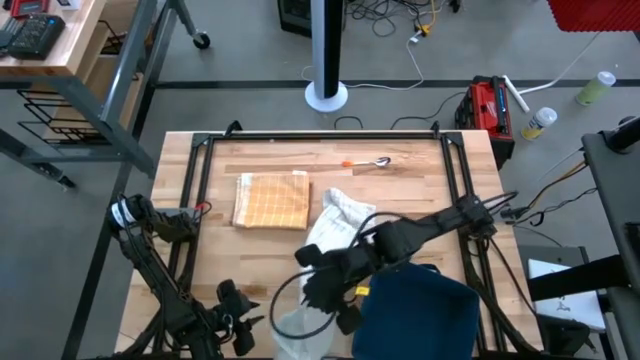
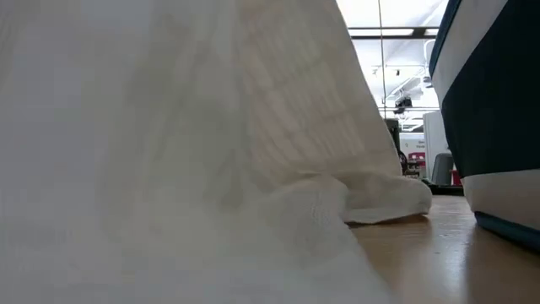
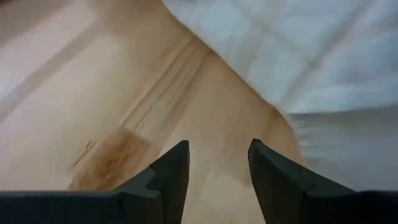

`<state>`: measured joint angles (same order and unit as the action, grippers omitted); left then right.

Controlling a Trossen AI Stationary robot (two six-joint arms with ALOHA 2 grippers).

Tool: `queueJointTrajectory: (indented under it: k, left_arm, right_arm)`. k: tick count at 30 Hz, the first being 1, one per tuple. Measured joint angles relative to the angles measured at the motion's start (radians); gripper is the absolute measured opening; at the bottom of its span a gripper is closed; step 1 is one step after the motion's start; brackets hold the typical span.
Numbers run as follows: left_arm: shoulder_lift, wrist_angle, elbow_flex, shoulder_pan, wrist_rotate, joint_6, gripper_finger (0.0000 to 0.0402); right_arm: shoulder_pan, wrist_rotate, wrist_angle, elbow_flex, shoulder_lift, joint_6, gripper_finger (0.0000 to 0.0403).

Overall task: Fold towel
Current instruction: Fold the white towel

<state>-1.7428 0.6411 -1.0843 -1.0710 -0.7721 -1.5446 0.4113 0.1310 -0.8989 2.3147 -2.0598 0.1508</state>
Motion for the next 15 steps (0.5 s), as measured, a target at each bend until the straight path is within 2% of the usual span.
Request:
queueJointTrajectory:
  k: [3, 10, 15]
  left_arm:
    - [0.0, -0.09, 0.0, 0.002, -0.071, 0.091, 0.0163]
    - [0.0, -0.343, 0.0, 0.008, -0.255, 0.476, 0.0177]
    - [0.0, -0.388, 0.0, 0.039, -0.314, 0.647, 0.0192]
  right_arm:
    - [-0.009, 0.003, 0.01, 0.007, 0.033, 0.036, 0.0]
    - [-0.013, 0.008, 0.051, 0.009, 0.098, 0.081, 0.0]
    - [-0.01, 0.022, 0.046, 0.009, 0.104, 0.077, 0.0]
